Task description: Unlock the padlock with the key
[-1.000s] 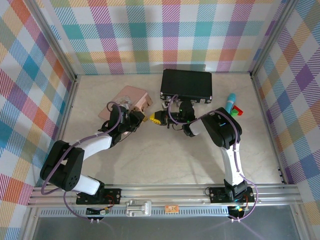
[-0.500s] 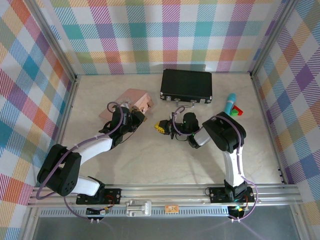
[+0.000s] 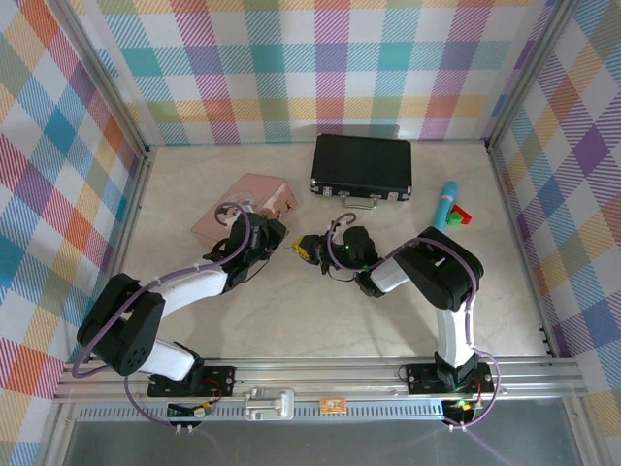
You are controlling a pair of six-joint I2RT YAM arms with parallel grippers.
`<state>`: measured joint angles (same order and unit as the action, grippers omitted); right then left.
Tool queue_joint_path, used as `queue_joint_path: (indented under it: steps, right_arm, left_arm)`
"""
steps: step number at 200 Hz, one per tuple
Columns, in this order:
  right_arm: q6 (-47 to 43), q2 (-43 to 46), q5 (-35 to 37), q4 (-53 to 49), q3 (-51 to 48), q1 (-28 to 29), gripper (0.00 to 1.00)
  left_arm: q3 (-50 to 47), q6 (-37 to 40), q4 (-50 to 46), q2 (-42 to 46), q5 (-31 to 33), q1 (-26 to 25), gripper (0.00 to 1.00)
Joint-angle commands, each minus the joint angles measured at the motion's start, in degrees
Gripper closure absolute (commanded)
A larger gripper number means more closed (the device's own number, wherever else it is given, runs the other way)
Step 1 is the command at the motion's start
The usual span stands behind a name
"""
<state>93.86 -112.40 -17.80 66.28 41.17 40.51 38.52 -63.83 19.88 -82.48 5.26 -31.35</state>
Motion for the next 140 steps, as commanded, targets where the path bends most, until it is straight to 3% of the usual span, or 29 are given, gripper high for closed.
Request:
queue_joint_path:
  steps: [1,140]
  right_arm:
    - [-0.34,2.35,6.58,1.27,-0.06,-0.08,1.00]
    - [-1.05,3.15,10.50,2.89,-0.96,0.79,1.00]
  left_arm:
    - [2.01,-1.28,5.04,-0.42,2.56,-0.98,1.00]
    - [2.86,-2.56,6.11,-1.70,2.87,-2.21,1.00]
